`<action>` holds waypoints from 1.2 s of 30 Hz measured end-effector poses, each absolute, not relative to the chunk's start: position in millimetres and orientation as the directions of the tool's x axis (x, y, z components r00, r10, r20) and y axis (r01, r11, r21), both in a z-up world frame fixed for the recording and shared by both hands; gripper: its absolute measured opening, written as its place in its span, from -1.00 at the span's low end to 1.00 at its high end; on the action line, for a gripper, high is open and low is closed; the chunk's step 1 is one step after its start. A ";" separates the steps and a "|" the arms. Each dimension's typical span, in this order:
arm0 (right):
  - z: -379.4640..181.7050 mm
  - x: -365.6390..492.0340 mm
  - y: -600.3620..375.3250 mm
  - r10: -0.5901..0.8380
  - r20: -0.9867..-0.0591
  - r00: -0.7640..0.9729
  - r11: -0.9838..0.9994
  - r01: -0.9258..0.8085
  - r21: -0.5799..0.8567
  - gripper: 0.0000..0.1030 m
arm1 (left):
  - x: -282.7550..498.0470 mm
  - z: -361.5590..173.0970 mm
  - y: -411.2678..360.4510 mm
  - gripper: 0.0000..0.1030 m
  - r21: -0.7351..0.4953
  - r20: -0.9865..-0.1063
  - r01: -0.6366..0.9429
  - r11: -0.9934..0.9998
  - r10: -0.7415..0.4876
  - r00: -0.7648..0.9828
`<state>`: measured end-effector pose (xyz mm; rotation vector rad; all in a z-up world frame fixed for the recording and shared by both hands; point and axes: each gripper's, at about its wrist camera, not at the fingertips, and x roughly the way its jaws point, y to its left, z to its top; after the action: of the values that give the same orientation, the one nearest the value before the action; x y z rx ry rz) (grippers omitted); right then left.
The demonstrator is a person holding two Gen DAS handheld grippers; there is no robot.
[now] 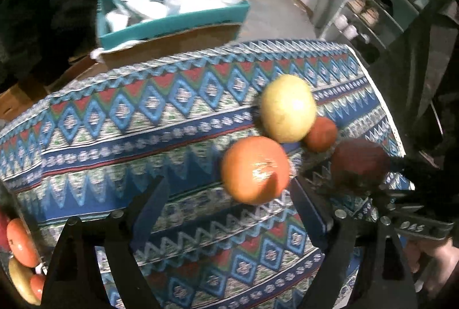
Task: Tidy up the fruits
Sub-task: 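Grasp an orange with the left tool while the right tool grasps the dark red apple, then lift the orange with left tool while right tool carries the red apple to bowl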
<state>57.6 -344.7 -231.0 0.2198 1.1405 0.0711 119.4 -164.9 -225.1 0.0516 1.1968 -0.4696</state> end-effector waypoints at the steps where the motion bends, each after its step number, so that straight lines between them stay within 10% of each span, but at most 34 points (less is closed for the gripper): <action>1: -227.7 54.9 -351.0 0.167 -0.889 0.427 0.974 0.071 0.217 0.46 | 119.2 -227.6 -171.6 0.70 -0.201 -0.907 0.392 0.898 -0.322 0.273; 36: -227.6 65.5 -370.1 0.119 -0.878 0.463 0.976 0.109 0.190 0.46 | 117.5 -265.5 -199.9 0.34 -0.125 -0.942 0.415 0.901 -0.240 0.236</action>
<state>65.5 -370.1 -227.6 0.2314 1.0920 0.0066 117.5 -199.9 -265.5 0.1630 1.2552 -0.4517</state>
